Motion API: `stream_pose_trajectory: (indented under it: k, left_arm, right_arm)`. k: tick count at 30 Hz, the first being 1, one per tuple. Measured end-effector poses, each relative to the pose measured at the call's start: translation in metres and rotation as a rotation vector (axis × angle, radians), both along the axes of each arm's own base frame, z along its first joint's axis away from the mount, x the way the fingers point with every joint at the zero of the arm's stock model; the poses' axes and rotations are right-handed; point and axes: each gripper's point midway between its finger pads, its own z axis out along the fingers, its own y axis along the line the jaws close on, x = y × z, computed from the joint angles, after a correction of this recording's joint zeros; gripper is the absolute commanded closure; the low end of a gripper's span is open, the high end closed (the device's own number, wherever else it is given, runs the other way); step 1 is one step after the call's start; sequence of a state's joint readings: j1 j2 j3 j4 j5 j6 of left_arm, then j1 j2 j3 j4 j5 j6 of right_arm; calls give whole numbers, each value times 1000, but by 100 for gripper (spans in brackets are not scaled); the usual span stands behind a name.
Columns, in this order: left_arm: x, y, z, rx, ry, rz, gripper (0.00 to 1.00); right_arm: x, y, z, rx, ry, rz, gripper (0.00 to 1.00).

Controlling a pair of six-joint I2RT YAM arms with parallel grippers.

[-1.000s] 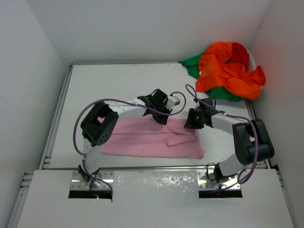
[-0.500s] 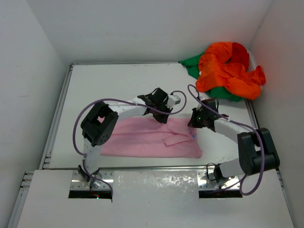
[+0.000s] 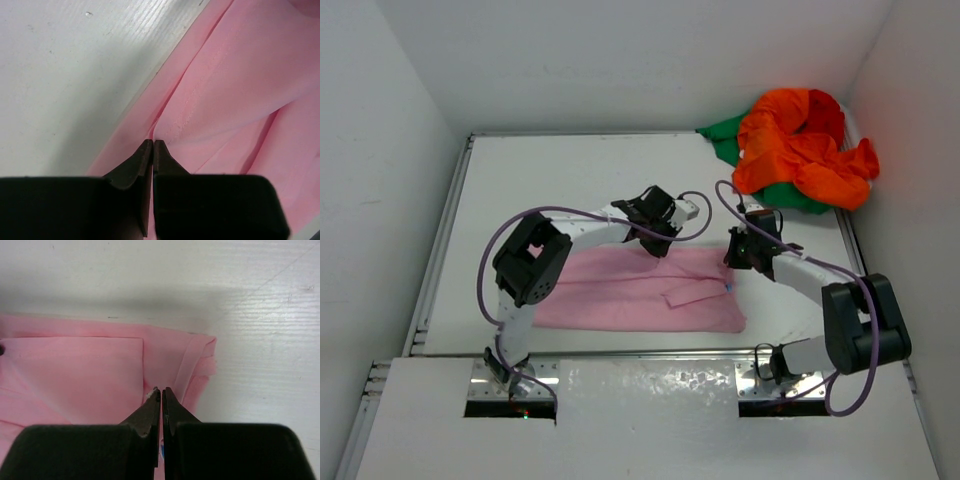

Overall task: Fold and stack the t-shirts
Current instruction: Fold the other side of the tshirt into a rectangle

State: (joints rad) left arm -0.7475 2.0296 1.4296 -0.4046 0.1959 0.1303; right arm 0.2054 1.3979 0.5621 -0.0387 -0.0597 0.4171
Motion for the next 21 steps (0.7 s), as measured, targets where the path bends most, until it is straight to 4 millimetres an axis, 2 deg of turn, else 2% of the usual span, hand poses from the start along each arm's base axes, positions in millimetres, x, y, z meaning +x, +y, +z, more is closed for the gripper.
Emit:
stream_pose_trajectory:
  k: [3, 4, 5, 6, 7, 12, 16, 17, 19, 21]
  left_arm:
    - [1, 3, -3, 16, -8, -4, 85]
    - [1, 2, -3, 17, -10, -10, 72]
    - [1, 2, -3, 15, -9, -14, 64]
    - [0, 2, -3, 16, -9, -23, 49]
    - [-1, 2, -3, 18, -8, -30, 41]
    - [-3, 4, -3, 28, 1, -36, 36]
    - [4, 1, 11, 29, -14, -37, 35]
    - [7, -1, 17, 24, -23, -37, 28]
    - [13, -7, 29, 7, -42, -37, 28]
    - [18, -11, 41, -6, -59, -37, 27]
  right_arm:
    - [3, 0, -3, -10, -1, 15, 100]
    - [3, 0, -5, -13, 4, 20, 100]
    - [3, 0, -7, -19, 10, 27, 100]
    - [3, -1, -8, -24, 12, 32, 99]
    - [3, -1, -9, -29, 13, 37, 99]
    - [2, -2, 1, -39, -8, 53, 96]
    - [8, 0, 32, -18, -99, 52, 95]
    - [10, 1, 42, -7, -128, 50, 95]
    - [13, 7, 59, 28, -186, 47, 96]
    - [13, 15, 67, 73, -207, 45, 96]
